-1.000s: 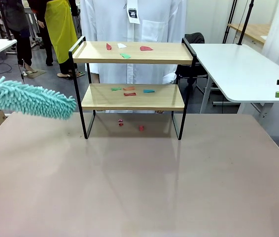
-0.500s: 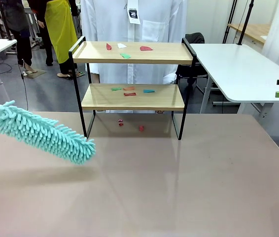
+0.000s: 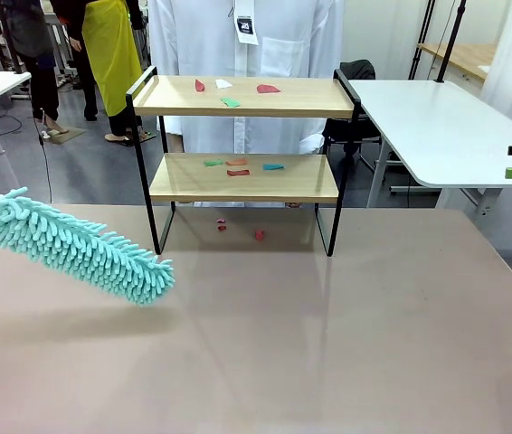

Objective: Clean the shelf.
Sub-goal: Clean the specific section of the Shelf indicated by the human with the Duster.

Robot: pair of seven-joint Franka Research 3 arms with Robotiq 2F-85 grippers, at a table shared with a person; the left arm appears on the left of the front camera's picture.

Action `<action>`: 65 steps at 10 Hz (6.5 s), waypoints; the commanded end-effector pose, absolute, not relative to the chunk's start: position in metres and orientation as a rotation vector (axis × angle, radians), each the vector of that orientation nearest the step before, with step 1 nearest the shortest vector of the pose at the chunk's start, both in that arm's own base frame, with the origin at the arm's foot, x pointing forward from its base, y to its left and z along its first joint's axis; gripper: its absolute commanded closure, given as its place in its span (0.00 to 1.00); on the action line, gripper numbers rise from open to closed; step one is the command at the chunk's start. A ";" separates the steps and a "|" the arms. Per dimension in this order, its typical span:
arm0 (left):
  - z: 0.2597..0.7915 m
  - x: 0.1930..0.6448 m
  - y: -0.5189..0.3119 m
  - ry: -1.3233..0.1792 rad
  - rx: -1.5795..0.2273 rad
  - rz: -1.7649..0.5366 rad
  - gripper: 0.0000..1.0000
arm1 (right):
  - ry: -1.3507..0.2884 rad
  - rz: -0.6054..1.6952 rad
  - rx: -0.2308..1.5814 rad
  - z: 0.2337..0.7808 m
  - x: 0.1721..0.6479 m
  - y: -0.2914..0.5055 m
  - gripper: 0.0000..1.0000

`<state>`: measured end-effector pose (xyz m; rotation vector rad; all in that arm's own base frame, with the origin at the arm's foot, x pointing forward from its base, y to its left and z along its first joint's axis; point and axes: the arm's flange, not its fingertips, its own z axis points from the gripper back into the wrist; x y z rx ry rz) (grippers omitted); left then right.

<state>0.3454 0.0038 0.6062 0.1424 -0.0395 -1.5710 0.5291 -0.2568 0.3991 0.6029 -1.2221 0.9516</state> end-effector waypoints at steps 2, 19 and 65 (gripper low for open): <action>0.607 0.345 0.004 -0.054 0.133 -1.574 0.87 | -1.211 0.935 0.594 0.406 0.530 -0.252 0.00; 0.607 0.345 0.004 -0.054 0.133 -1.574 0.87 | -1.211 0.935 0.594 0.406 0.530 -0.252 0.00; 0.569 0.331 -0.409 -0.502 -0.204 -0.337 0.87 | -1.211 0.935 0.594 0.406 0.530 -0.252 0.00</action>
